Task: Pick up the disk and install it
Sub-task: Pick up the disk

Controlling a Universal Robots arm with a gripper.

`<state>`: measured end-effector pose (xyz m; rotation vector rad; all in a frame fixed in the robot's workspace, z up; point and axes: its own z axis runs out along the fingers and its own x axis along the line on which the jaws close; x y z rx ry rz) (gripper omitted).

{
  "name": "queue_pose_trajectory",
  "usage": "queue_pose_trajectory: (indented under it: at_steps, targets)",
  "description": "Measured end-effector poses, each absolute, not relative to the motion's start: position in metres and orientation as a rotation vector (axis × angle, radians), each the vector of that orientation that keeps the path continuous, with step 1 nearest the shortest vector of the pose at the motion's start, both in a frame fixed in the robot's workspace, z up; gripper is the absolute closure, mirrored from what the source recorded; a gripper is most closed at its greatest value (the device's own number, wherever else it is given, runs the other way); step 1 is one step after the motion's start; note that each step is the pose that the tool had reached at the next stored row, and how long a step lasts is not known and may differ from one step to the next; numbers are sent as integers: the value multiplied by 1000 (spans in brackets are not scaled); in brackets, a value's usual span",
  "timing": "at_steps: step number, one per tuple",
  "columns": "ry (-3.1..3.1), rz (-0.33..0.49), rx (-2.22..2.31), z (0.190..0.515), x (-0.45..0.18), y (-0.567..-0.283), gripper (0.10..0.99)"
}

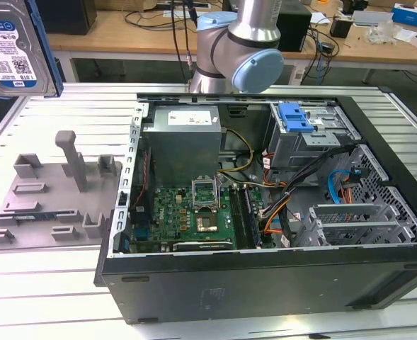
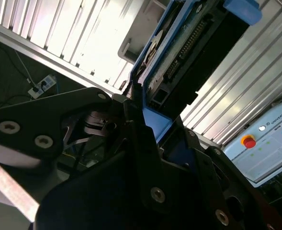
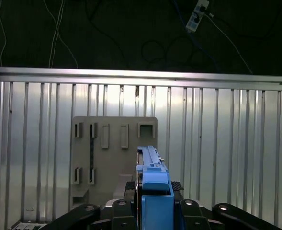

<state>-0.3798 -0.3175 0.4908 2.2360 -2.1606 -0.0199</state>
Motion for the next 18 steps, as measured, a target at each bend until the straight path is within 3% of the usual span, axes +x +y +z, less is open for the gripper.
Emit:
queue_pose_trajectory:
  at_steps: [18]
  targets:
    - [-2158, -26, 2233, 491, -370, -341, 718]
